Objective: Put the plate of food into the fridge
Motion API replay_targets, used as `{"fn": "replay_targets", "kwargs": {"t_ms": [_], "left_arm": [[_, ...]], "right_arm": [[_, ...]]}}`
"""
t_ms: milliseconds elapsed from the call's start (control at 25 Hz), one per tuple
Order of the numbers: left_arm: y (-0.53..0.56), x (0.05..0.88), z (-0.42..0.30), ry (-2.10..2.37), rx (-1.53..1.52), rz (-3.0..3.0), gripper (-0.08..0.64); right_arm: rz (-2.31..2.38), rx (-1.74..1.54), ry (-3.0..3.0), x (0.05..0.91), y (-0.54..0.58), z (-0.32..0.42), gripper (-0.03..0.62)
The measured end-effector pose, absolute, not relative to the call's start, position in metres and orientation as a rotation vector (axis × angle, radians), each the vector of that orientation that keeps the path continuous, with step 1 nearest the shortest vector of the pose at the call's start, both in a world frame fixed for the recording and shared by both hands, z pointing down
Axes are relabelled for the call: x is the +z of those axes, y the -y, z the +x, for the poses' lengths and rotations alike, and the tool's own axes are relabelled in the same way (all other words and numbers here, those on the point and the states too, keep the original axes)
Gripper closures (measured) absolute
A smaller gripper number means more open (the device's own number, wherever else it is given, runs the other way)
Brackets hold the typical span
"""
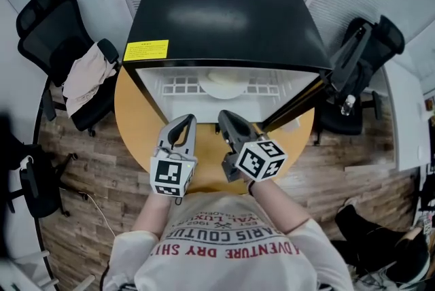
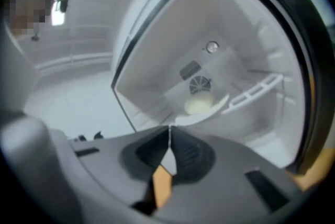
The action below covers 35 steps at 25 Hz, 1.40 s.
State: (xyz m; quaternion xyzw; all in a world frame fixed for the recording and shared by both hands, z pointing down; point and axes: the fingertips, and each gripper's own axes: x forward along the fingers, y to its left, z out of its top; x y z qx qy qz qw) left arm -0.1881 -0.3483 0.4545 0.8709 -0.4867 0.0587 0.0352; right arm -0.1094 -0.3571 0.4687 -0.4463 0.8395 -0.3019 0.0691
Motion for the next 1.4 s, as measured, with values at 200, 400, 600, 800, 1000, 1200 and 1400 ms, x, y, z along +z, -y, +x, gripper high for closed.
{"fn": "replay_targets", "kwargs": {"t_ms": [200,400,600,800,1000,1200,1400], "left_arm": [[0.340,0.447,-0.184,1.515,0.169,2.681,0.534],[0.335,0.442,-0.184,1.546,0.161,2.671,0.534],[0.330,0.434,-0.179,1.561,0.145,2.679,0.534],[0.327,0.427,-0.171,1.564,0.133,2.695,0.534],[0.324,0.426,-0.169,1.562,0.145,2.701,0.534],[0.326,0.423,-0.168,1.567,0.135,2.703,0.534],[0.324,0.423,-0.167,1.560,0.143,2.708,0.534]], "right_arm": [[-1.449,-0.479,-2.702,0.442,0.345,-0.108,0.560],[-1.610,-0.089,-2.804,0.434,0.336,-0.100,0.560],[-1.652,-0.041,-2.813,0.430,0.329,-0.091,0.563],[-1.631,-0.016,-2.830,0.427,0.324,-0.087,0.565],[-1.620,0.056,-2.840,0.422,0.324,-0.083,0.565],[-1.631,0.051,-2.843,0.423,0.323,-0.081,0.565],[-1.634,-0.003,-2.826,0.425,0.319,-0.083,0.565]]}}
